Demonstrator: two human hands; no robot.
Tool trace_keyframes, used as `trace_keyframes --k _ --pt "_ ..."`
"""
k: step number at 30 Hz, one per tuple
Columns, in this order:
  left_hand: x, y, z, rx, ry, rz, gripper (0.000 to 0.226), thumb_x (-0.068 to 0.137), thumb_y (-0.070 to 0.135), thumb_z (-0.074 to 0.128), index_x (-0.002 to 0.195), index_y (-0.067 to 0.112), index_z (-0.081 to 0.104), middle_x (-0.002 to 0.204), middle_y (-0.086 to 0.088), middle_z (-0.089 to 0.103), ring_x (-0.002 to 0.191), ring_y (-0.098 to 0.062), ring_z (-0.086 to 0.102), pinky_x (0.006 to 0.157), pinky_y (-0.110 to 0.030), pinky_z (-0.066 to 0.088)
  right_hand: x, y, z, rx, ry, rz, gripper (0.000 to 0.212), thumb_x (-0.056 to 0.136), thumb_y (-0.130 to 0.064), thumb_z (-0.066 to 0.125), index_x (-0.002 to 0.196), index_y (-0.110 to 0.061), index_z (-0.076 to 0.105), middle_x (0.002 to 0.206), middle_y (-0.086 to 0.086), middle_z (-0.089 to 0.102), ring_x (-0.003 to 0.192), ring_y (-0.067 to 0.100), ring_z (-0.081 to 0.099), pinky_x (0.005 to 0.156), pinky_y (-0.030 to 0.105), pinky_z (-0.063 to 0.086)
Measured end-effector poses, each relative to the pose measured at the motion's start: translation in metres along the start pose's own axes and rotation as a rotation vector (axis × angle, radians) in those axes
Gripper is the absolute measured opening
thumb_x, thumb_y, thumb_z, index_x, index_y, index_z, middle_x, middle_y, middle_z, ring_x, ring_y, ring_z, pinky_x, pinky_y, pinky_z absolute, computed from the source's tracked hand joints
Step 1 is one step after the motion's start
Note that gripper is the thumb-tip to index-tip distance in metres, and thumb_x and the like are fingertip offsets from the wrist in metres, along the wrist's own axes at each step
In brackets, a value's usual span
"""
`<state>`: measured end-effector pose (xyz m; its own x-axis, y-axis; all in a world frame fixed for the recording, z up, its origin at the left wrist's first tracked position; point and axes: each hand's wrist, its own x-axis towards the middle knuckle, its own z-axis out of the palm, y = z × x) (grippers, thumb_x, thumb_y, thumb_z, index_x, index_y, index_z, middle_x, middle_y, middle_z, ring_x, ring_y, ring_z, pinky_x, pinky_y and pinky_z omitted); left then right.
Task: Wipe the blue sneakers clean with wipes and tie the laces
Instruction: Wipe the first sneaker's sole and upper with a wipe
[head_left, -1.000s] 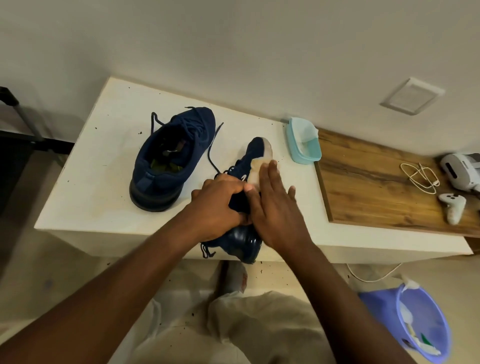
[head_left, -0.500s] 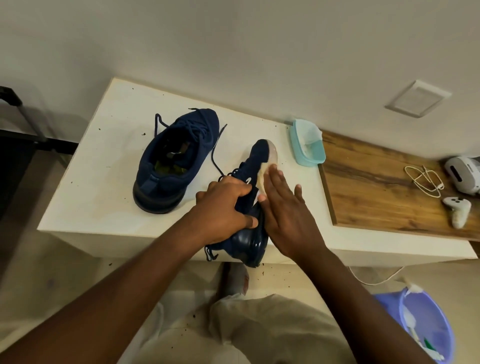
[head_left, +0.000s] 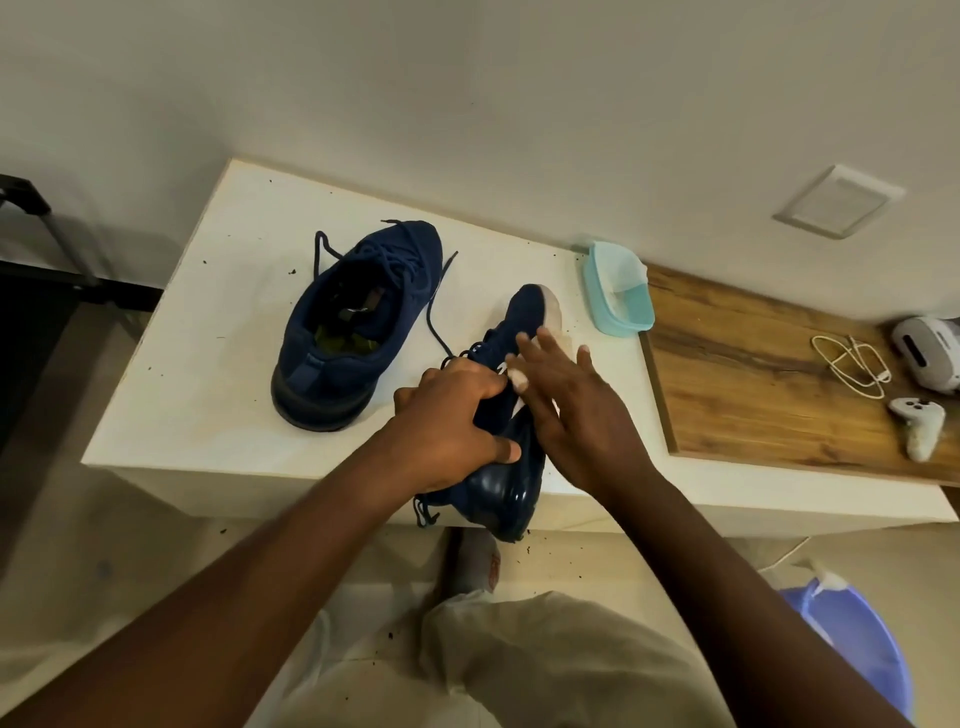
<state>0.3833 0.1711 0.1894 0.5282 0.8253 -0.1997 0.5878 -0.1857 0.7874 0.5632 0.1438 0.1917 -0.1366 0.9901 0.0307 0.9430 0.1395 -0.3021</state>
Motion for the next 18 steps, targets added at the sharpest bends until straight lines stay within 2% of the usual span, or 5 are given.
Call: trace_keyframes --k 2,5,9,15,18 --pt "-0.001 0.000 0.000 0.007 -0.008 0.004 0.058 0.084 0.037 0.079 0.137 0.030 0.056 0.147 0.008 0.043 0.136 -0.021 0.039 0.106 -0.042 0.026 -0.003 0.008 -0.002 0.047 -0.015 -0.061 0.037 0.108 -0.027 0.041 0.142 -0.024 0.054 0.157 -0.006 0.038 0.151 0.010 0.016 0.124 0.042 0.007" --pt "-0.001 0.000 0.000 0.002 -0.012 -0.006 0.057 0.085 0.036 0.079 0.136 0.024 0.057 0.146 0.008 0.043 0.135 -0.021 0.039 0.107 -0.040 0.025 0.025 0.020 -0.009 0.108 0.020 0.045 0.040 0.108 -0.032 0.038 0.146 -0.023 0.048 0.158 -0.004 0.037 0.150 0.013 0.022 0.125 0.043 0.010" --pt "-0.002 0.000 -0.002 0.007 -0.031 -0.018 0.057 0.086 0.034 0.079 0.137 0.023 0.055 0.148 0.007 0.043 0.136 -0.020 0.040 0.110 -0.040 0.026 0.067 0.030 -0.017 0.258 0.066 0.238 0.041 0.108 -0.034 0.037 0.146 -0.023 0.049 0.153 0.000 0.046 0.140 0.021 0.043 0.115 0.042 0.036" --pt "-0.001 0.001 -0.001 -0.013 -0.008 -0.028 0.056 0.083 0.036 0.081 0.134 0.025 0.059 0.144 0.010 0.045 0.134 -0.019 0.041 0.104 -0.039 0.026 0.015 0.011 0.008 0.145 0.076 0.086 0.039 0.108 -0.027 0.041 0.146 -0.025 0.048 0.160 -0.006 0.032 0.152 0.007 0.010 0.125 0.043 0.003" --pt "-0.001 0.002 0.000 -0.014 0.007 -0.021 0.058 0.083 0.036 0.080 0.136 0.033 0.057 0.144 0.010 0.045 0.133 -0.019 0.042 0.106 -0.041 0.028 -0.016 0.000 0.020 0.244 0.160 0.047 0.041 0.103 -0.011 0.049 0.140 -0.028 0.056 0.155 -0.009 0.041 0.150 0.006 0.022 0.124 0.040 0.011"
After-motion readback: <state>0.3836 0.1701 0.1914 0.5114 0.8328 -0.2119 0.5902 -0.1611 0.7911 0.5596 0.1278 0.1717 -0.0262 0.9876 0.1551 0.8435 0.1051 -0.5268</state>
